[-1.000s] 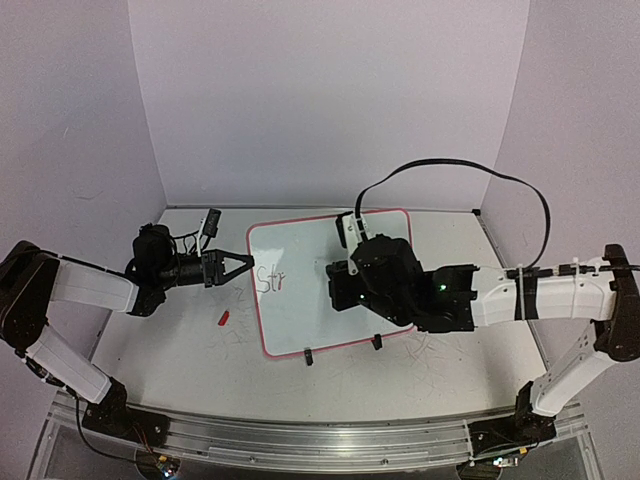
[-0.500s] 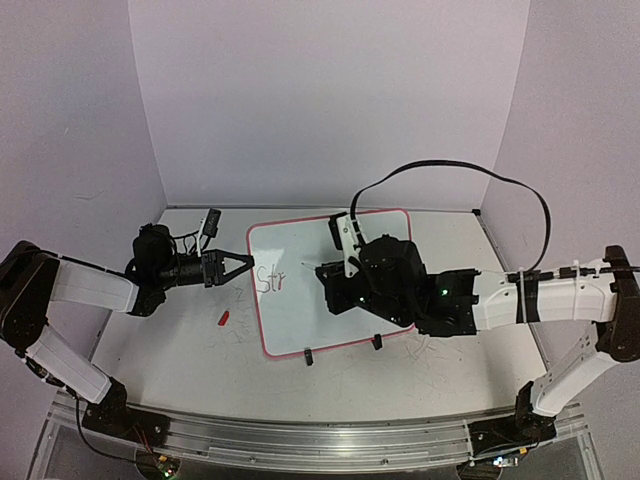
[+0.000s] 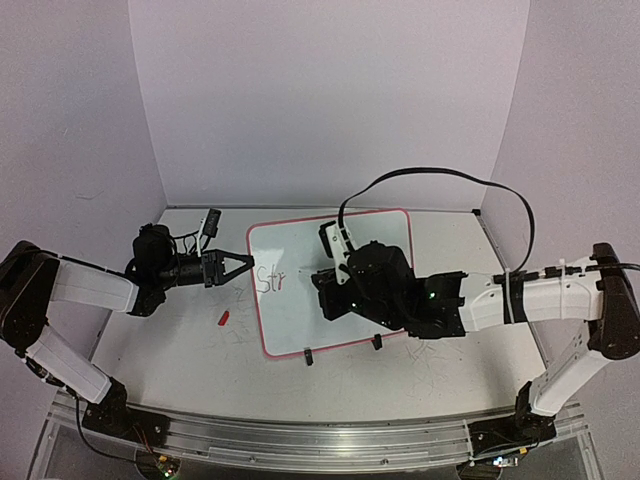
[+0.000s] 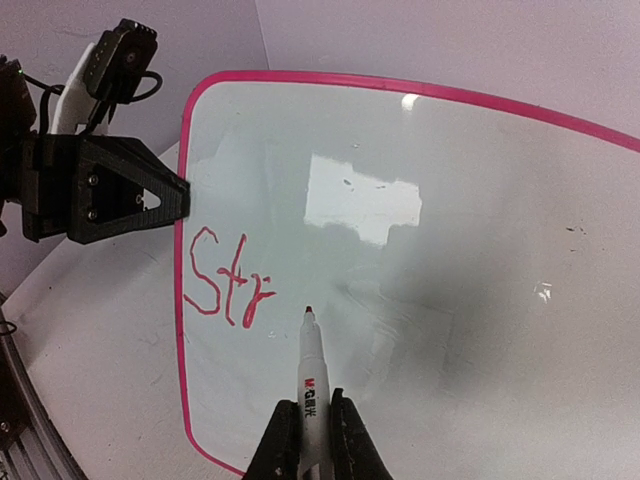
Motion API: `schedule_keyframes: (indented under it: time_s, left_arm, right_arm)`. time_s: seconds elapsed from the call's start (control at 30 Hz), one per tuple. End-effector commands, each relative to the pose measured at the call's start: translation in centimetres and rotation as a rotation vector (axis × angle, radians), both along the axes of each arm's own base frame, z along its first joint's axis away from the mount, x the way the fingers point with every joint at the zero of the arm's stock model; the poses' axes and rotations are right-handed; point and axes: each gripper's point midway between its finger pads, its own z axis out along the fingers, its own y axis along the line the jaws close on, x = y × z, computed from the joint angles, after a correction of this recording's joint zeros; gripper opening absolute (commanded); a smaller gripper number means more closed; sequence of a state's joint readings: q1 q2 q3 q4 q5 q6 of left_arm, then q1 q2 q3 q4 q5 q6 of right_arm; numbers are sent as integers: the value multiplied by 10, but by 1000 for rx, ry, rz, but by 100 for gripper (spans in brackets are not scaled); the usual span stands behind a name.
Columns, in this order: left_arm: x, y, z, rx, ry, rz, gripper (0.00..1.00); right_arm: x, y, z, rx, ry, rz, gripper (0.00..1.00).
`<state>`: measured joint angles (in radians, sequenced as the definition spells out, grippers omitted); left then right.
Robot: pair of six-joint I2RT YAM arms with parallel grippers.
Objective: Write a sentence on the whiteboard
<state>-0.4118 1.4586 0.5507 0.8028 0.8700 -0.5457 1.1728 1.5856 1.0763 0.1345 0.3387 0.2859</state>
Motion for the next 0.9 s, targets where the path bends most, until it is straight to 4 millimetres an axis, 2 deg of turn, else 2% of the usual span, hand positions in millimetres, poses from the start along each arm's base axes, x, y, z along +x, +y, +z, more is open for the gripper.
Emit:
schedule_keyframes:
  time_s: [0.0,0.3,0.57,0.87]
  left_arm:
    - [-2,-6,21,-22,-69,-29,0]
    - [-1,-6,20,-17,-68,-31,0]
    - [-2,-6,22,-18,-73,-32,0]
    - [-2,-7,23,-19,-74,-35,0]
  right_arm:
    - [6,15,20,32,-30,0,0]
    - [16,7,15,18,-32,-76,0]
    - [6,35,18,48,-24,57,0]
    - [15,32,9,26,-14,-10,0]
